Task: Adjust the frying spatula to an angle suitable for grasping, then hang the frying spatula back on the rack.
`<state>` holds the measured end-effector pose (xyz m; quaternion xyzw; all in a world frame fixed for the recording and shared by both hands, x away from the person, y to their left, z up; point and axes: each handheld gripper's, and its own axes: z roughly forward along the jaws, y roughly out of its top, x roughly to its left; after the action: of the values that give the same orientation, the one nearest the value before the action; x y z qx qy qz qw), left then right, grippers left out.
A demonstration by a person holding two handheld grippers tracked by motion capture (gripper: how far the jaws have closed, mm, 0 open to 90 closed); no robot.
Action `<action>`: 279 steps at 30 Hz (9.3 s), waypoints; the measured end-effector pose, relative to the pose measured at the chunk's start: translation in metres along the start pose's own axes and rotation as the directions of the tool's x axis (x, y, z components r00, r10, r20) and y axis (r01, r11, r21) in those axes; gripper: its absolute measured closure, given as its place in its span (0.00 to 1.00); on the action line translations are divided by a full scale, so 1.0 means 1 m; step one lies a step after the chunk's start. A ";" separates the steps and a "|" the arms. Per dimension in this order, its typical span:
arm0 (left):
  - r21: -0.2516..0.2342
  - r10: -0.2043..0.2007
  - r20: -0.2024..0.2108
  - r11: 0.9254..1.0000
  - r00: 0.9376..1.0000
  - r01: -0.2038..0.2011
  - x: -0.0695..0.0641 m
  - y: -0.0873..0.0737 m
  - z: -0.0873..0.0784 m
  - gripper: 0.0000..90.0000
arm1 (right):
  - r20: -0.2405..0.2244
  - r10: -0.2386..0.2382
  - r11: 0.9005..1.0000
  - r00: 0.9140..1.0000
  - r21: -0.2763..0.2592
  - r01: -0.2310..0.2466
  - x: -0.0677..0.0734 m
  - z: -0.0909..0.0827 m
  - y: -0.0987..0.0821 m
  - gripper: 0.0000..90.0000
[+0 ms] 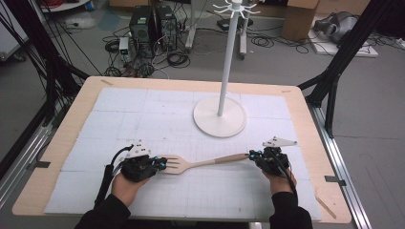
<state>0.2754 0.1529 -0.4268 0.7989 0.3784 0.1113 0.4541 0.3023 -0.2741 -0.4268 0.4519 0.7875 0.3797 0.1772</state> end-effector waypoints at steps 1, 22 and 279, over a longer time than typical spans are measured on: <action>0.000 0.000 0.000 1.000 1.000 0.000 0.000 0.000 0.000 0.94 | -0.002 -0.002 1.000 1.000 0.001 0.002 0.002 0.002 0.002 0.99; 0.013 -0.016 -0.017 1.000 1.000 0.016 0.012 -0.016 -0.034 0.92 | -0.035 -0.021 1.000 0.999 0.009 0.021 0.025 0.035 0.021 0.99; -0.306 0.109 0.004 0.946 0.994 -0.103 -0.026 0.040 -0.028 0.86 | -0.321 -0.154 0.923 0.935 -0.385 0.019 0.142 0.002 0.164 0.50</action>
<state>0.2631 0.1402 -0.3748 0.7393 0.3083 0.1843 0.5696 0.3236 -0.1032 -0.2949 0.3001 0.7384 0.5883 0.1364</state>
